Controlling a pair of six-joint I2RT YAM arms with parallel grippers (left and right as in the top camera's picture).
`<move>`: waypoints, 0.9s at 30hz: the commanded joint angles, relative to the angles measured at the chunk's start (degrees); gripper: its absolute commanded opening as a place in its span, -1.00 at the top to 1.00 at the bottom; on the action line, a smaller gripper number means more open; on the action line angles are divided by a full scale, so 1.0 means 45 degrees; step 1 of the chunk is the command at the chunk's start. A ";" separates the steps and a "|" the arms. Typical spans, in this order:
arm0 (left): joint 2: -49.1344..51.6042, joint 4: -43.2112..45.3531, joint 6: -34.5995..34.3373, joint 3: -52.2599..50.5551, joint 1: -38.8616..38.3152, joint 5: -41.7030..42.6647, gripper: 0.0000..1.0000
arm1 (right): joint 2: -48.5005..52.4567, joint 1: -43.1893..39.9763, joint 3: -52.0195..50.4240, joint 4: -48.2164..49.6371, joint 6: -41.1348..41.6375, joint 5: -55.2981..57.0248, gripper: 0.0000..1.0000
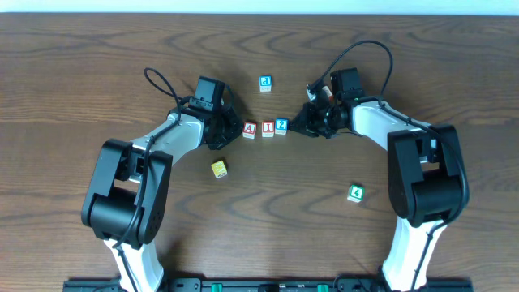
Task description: Spell out Ai2
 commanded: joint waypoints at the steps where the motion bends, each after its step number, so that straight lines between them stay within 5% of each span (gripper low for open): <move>1: 0.0214 -0.0044 -0.0063 -0.0029 -0.0039 -0.0131 0.88 | 0.0160 0.0189 0.0175 0.0029 0.0141 -0.0151 0.97; 27: 0.0214 0.0476 -0.0393 -0.0029 -0.0301 0.0151 0.88 | 0.0160 0.0350 0.0180 -0.0049 -0.0107 -0.0442 0.97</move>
